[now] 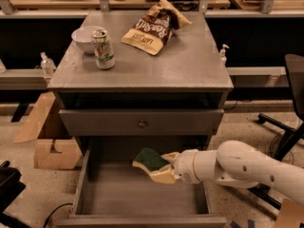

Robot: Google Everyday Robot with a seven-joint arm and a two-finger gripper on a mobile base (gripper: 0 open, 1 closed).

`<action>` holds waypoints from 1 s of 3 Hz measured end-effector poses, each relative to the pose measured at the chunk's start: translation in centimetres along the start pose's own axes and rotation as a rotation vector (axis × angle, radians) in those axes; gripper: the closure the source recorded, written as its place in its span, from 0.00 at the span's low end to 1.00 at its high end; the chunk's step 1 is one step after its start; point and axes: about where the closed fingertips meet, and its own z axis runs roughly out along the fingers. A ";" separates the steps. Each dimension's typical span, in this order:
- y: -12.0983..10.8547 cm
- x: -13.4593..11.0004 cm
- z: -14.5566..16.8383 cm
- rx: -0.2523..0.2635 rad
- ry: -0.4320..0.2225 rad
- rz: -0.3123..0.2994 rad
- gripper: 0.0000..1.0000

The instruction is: Place sponge into middle drawer

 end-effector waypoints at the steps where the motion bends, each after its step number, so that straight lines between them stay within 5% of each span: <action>1: -0.7 5.6 7.0 -0.073 0.063 0.056 1.00; 3: -1.6 11.3 15.4 -0.150 0.141 0.161 1.00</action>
Offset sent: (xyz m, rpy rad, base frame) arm 0.0252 0.0699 -0.1917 -0.0128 0.2487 0.1132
